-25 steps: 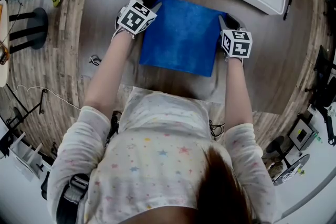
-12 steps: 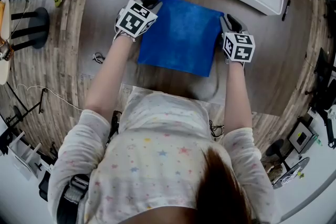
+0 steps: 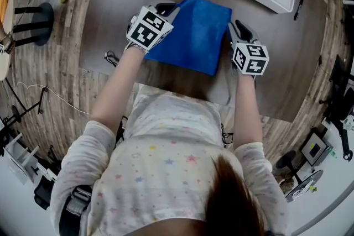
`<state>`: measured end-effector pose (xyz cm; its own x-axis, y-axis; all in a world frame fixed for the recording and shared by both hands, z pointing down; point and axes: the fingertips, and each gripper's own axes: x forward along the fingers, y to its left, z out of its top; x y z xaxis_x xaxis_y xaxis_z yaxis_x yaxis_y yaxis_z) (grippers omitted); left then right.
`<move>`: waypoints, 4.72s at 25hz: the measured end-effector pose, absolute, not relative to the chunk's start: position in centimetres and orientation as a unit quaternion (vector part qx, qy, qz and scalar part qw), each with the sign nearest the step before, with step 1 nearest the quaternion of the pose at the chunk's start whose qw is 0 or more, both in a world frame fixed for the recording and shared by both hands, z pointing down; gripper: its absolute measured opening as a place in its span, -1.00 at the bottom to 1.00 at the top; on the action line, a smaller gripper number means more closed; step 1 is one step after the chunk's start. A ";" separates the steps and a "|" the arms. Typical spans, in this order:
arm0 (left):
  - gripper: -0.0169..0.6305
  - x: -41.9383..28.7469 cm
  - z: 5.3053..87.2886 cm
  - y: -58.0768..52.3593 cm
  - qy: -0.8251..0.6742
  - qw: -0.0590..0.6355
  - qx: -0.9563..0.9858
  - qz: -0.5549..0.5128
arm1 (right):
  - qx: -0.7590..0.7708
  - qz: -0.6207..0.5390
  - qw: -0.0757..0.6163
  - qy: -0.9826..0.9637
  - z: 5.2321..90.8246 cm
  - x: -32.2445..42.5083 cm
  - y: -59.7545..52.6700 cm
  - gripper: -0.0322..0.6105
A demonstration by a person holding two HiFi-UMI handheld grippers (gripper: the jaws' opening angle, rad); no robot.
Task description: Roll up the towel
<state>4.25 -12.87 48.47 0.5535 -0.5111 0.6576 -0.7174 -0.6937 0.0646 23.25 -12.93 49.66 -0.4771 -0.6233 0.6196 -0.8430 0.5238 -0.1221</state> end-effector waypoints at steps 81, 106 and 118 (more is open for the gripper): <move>-0.48 6.3 52.9 2.0 -0.317 0.233 0.841 0.371 | 0.409 0.282 0.280 -0.821 53.8 22.2 -13.0 -0.28; -0.47 0.5 55.9 5.0 -0.257 0.278 0.854 0.356 | 0.336 0.150 0.396 -0.841 55.8 9.6 -23.6 -0.60; -0.56 -1.2 56.2 6.5 -0.223 0.292 0.864 0.343 | 0.356 0.115 0.370 -0.850 53.6 5.8 -24.6 -0.48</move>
<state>-1.20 6.47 56.23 0.6655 -0.1841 0.7233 -0.5854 -0.7300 0.3528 5.78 -24.64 53.55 -0.4722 -0.5202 0.7116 -0.6902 0.7203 0.0686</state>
